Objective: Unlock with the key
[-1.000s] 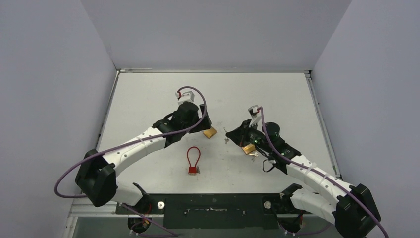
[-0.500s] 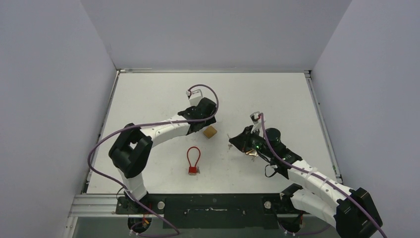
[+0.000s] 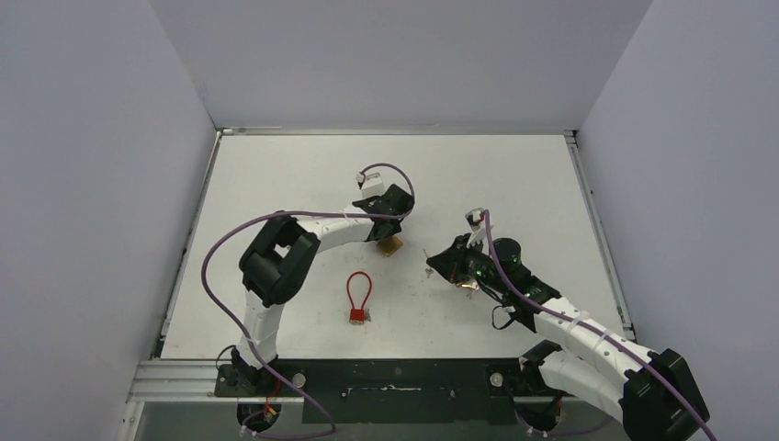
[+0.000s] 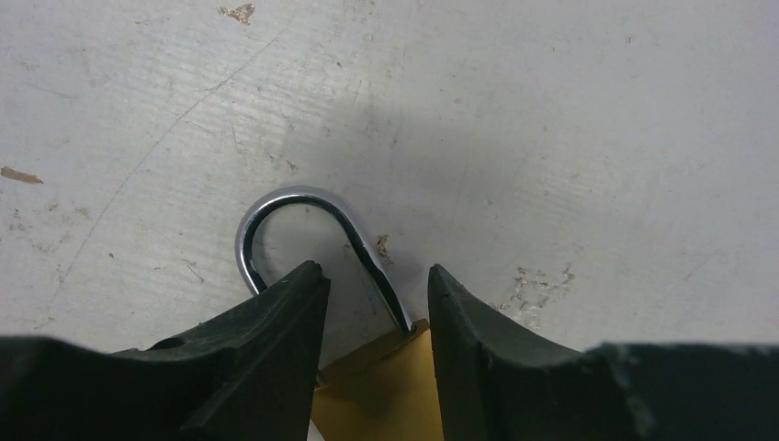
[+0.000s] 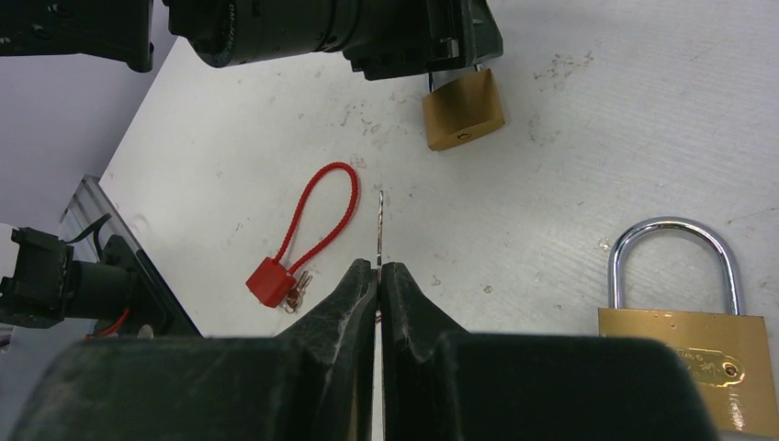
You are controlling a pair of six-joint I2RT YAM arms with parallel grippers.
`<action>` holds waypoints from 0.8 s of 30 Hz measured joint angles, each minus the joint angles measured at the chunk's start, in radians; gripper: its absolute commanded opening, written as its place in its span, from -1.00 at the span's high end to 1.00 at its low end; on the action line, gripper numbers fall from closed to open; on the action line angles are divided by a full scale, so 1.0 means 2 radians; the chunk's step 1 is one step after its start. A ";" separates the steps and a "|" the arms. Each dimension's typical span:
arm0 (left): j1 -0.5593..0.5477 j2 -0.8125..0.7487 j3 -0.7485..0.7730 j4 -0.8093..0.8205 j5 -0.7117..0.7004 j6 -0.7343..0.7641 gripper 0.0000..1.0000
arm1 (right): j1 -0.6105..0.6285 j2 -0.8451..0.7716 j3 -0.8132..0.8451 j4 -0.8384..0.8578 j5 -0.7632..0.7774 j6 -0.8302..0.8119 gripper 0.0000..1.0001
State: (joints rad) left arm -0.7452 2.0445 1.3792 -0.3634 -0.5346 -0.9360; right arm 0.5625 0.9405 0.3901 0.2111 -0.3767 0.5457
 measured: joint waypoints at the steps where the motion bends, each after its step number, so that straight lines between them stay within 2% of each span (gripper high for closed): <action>1: 0.001 0.002 0.004 -0.003 0.002 0.000 0.21 | 0.000 0.000 0.000 0.000 0.002 0.000 1.00; 5: 0.008 0.014 0.023 -0.017 0.011 0.008 0.48 | 0.000 0.000 0.000 -0.002 0.003 0.000 1.00; 10: 0.026 0.032 0.053 -0.028 0.031 0.040 0.63 | 0.000 0.000 0.000 -0.002 0.003 0.000 1.00; 14: 0.034 0.045 0.076 -0.038 0.050 0.069 1.00 | 0.000 0.000 0.000 -0.002 0.003 0.001 1.00; 23: 0.035 0.047 0.084 -0.034 0.097 0.165 1.00 | 0.000 0.000 0.000 -0.003 0.004 0.004 1.00; 24: 0.033 0.045 0.078 -0.026 0.103 0.173 0.92 | 0.000 0.000 0.000 -0.003 0.004 0.005 1.00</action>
State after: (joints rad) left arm -0.6796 2.1342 1.5352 -0.4160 -0.3290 -0.5896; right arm 0.5625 0.9405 0.3904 0.2054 -0.3691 0.5552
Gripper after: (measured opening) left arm 0.022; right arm 0.034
